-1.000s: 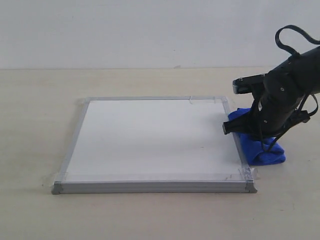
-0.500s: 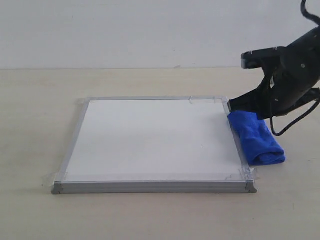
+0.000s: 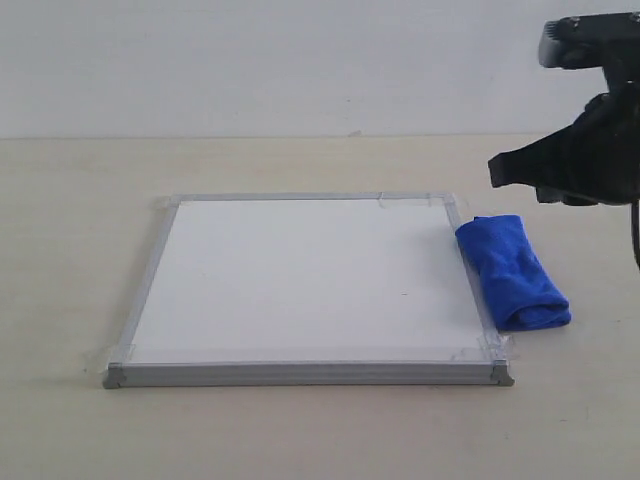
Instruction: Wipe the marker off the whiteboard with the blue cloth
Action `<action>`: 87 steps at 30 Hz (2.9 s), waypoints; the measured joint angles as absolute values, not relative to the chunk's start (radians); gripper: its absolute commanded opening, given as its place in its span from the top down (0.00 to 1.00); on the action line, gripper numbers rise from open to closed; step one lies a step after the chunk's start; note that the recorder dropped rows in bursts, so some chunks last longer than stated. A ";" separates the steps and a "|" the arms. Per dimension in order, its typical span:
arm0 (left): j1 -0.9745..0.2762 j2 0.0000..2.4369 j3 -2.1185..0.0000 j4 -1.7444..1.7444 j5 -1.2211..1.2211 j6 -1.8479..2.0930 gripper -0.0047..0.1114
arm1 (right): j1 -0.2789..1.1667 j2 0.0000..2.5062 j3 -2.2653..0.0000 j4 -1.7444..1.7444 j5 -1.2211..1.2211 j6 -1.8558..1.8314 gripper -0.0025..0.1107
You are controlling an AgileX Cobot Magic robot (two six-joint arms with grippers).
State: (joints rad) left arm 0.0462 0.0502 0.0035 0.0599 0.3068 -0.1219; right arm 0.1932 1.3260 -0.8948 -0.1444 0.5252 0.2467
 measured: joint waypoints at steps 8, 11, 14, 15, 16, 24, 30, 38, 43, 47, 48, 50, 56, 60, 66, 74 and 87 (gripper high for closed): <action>0.046 0.050 0.003 0.060 0.307 -0.122 0.92 | 0.270 1.028 -0.795 0.092 0.623 0.274 0.98; 0.046 0.050 0.003 0.060 0.307 -0.122 0.92 | 0.279 0.950 -0.795 0.162 0.668 0.277 0.98; 0.046 0.050 0.003 0.060 0.307 -0.122 0.92 | 0.279 0.885 -0.795 0.182 0.672 0.277 0.98; 0.046 0.050 0.003 0.060 0.307 -0.122 0.92 | 0.279 0.867 -0.795 0.184 0.674 0.277 0.98; 0.046 0.050 0.003 0.060 0.307 -0.122 0.92 | 0.279 0.851 -0.795 0.186 0.674 0.277 0.98; 0.046 0.050 0.003 0.060 0.307 -0.122 0.92 | 0.279 0.798 -0.795 0.183 0.674 0.280 0.98; 0.046 0.050 0.003 0.060 0.307 -0.122 0.92 | 0.279 0.784 -0.788 0.176 0.716 0.280 0.98; 0.046 0.050 0.003 0.060 0.307 -0.122 0.92 | 0.279 0.574 -0.557 0.155 0.548 0.189 0.98; 0.046 0.050 0.003 0.060 0.307 -0.122 0.92 | 0.279 0.384 -0.374 0.138 0.350 0.175 0.98; 0.046 0.050 0.003 0.060 0.307 -0.122 0.92 | 0.279 0.162 -0.235 0.138 0.272 0.153 0.98; 0.046 0.050 0.003 0.060 0.307 -0.122 0.92 | 0.279 0.139 -0.219 0.138 0.264 0.150 0.98; 0.046 0.050 0.003 0.060 0.307 -0.122 0.92 | 0.279 0.075 -0.166 0.136 0.237 0.146 0.98; 0.046 0.050 0.003 0.060 0.307 -0.122 0.92 | 0.176 0.011 -0.008 0.132 0.089 0.142 0.98; 0.046 0.050 0.003 0.060 0.307 -0.122 0.92 | 0.066 0.006 -0.004 0.127 0.121 0.084 0.98; 0.046 0.050 0.003 0.060 0.307 -0.122 0.92 | 0.026 0.004 -0.004 0.123 0.228 0.007 0.98; 0.046 0.050 0.003 0.060 0.307 -0.122 0.92 | 0.024 0.004 -0.004 0.085 0.338 -0.025 0.98; 0.046 0.050 0.003 0.060 0.307 -0.122 0.92 | 0.024 0.004 -0.004 0.080 0.345 -0.025 0.98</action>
State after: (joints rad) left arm 0.0462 0.0502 0.0035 0.0599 0.3068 -0.1219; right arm 0.0241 0.0043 -0.0038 0.0803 0.3453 -0.0252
